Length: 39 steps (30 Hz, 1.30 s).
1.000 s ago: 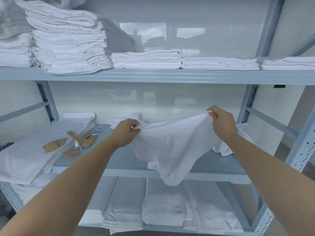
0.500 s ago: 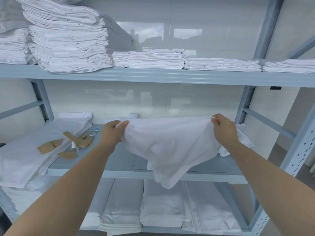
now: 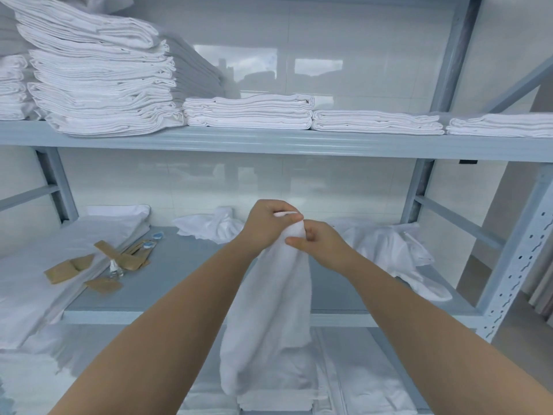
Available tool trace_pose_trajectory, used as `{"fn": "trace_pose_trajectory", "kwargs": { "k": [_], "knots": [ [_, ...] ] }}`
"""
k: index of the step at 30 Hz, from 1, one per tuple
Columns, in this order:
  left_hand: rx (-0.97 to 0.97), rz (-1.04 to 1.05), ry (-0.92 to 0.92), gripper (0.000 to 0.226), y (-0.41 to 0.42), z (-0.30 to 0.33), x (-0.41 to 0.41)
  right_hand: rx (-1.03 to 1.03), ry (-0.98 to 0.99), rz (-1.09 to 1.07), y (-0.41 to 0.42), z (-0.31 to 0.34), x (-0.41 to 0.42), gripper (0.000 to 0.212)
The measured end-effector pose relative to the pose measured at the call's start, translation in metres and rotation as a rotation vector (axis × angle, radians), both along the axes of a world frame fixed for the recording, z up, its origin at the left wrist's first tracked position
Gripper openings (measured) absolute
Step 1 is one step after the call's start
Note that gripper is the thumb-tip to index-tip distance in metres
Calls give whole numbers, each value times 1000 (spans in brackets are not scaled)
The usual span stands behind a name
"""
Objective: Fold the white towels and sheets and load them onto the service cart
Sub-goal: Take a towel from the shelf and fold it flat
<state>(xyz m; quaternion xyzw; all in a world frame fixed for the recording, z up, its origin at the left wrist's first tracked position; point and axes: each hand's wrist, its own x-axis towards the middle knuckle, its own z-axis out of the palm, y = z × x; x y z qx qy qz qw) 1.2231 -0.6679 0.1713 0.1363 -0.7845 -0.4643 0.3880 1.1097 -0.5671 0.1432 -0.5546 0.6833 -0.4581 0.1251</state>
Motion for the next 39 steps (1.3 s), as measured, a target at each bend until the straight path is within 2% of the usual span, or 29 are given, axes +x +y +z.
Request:
{"fn": "trace_pose_trajectory", "kwargs": {
  "k": [2,5,8,10,12,15,18,20,24,27,30,32,34,37,39],
  "knots": [
    [31,15,29,5,-3,1,1,-56,-50,-32,0,0,0,31],
    [30,74,-4,10,-12,-9,7,-152,-118,-106,0,3,1,30],
    [108,133,-69,19,-19,-32,9,-226,-141,-169,1,7,-4,29],
    [195,138,-45,30,-20,-46,7,-241,-134,-180,4,7,-9,30],
    [216,142,-9,28,-17,-49,1,-185,-77,-203,10,5,-17,31],
    [122,133,4,23,-11,-42,-14,-59,9,-257,20,-1,-32,28],
    [-47,22,-54,21,1,-34,-29,-38,-99,-146,28,2,-35,14],
    [-103,-46,-62,20,8,-33,-37,-29,-90,-89,28,7,-36,21],
    [-54,-38,-69,18,5,-42,-44,-132,-105,-178,28,9,-44,26],
    [-109,-50,-212,34,1,-60,-44,-202,-90,-273,34,7,-52,22],
    [-89,-39,-268,37,-4,-82,-40,-264,-70,-393,44,5,-64,25],
    [-52,-12,-255,36,-11,-88,-35,-255,-69,-461,56,0,-75,23],
    [-40,6,-238,26,-15,-84,-33,-193,-69,-483,68,-6,-84,21],
    [-103,-8,-174,13,-8,-67,-39,-116,-131,-425,81,-8,-88,9],
    [-147,-38,-148,15,-1,-57,-47,-85,-172,-348,86,-6,-87,25]
  ]
}}
